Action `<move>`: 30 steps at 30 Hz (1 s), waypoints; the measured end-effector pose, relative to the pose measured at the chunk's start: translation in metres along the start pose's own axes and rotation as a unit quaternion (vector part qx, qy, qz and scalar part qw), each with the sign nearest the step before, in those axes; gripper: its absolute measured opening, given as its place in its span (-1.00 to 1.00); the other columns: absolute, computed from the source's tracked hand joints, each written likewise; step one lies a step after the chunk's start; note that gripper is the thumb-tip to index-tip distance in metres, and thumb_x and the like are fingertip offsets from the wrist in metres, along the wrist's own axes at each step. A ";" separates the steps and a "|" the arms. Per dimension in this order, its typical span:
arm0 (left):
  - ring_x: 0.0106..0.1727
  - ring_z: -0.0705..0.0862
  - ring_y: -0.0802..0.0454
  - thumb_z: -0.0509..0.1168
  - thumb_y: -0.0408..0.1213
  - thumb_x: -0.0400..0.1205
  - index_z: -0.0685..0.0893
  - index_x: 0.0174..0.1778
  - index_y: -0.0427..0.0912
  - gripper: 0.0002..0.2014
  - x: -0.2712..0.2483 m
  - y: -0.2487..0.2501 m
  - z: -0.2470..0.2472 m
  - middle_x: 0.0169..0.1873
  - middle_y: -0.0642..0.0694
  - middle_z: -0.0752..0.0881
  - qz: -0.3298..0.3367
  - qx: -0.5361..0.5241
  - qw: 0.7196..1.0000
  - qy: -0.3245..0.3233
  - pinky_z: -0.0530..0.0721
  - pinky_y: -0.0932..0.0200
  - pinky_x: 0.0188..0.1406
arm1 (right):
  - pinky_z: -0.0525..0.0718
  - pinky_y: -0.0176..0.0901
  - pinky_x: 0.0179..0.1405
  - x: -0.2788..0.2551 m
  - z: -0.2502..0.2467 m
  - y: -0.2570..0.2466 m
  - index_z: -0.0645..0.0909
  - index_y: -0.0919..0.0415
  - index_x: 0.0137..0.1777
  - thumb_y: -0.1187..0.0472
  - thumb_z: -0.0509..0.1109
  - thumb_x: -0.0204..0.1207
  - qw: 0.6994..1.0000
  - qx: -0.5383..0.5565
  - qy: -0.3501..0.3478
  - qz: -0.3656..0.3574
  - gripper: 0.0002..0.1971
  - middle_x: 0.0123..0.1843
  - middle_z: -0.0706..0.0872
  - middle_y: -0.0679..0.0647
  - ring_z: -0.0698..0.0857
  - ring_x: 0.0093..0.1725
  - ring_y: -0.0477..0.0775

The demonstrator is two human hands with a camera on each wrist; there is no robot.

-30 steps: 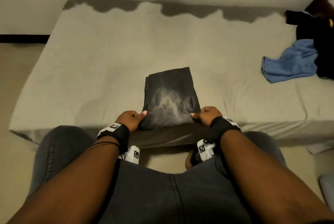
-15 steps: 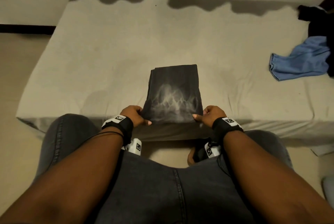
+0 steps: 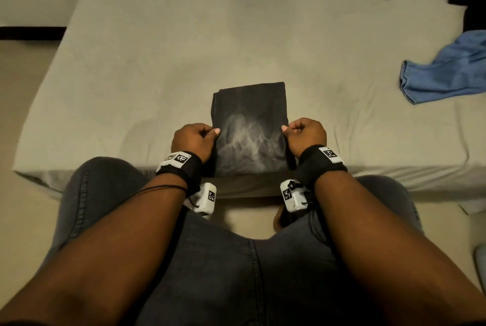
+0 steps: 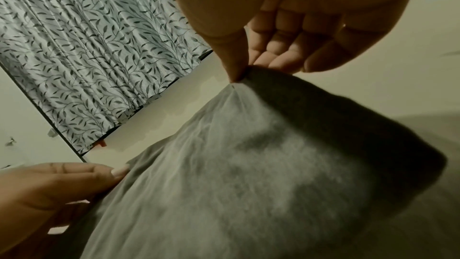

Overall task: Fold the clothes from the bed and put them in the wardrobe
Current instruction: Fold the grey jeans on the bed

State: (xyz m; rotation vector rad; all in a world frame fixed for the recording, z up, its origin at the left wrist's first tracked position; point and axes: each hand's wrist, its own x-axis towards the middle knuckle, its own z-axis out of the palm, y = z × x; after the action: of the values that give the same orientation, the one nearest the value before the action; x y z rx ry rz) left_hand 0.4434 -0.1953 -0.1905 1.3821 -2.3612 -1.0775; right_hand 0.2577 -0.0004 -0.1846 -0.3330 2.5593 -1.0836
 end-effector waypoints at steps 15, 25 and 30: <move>-0.19 0.76 -0.04 0.46 0.04 0.60 0.73 -0.31 -0.02 -0.74 0.014 -0.013 -0.002 -0.36 0.10 0.76 -0.019 0.012 0.999 -0.034 0.66 0.17 -0.10 | 0.63 -0.14 0.05 0.010 -0.001 0.011 0.58 0.10 -0.27 0.06 0.45 0.61 0.994 -0.100 -0.005 0.043 -0.75 -0.14 0.75 0.07 0.73 0.03 0.27; -0.09 0.71 0.07 0.48 0.03 0.61 0.67 0.19 0.08 -0.72 0.065 0.016 -0.011 -0.13 0.14 0.73 0.111 0.003 0.988 -0.106 0.62 0.17 0.05 | 0.56 -0.23 -0.03 0.050 -0.018 -0.028 0.71 0.02 0.03 -0.12 0.52 0.55 0.986 -0.111 -0.067 -0.102 -0.76 -0.23 0.72 -0.11 0.68 -0.17 -0.03; -0.08 0.75 -0.02 0.48 0.20 0.52 0.68 -0.01 0.08 -0.69 0.085 0.007 0.015 -0.23 0.10 0.73 -0.036 -0.054 0.995 -0.072 0.68 0.13 0.01 | 0.70 -0.05 -0.07 0.068 0.005 -0.022 0.72 0.13 -0.27 -0.07 0.49 0.58 0.997 -0.008 -0.047 -0.056 -0.69 -0.31 0.74 -0.03 0.68 -0.25 0.01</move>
State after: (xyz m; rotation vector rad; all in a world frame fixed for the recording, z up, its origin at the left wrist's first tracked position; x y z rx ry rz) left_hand 0.3850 -0.2553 -0.2121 1.4047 -2.3264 -1.3451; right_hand 0.1996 -0.0419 -0.1864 -0.5255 2.4928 -1.0612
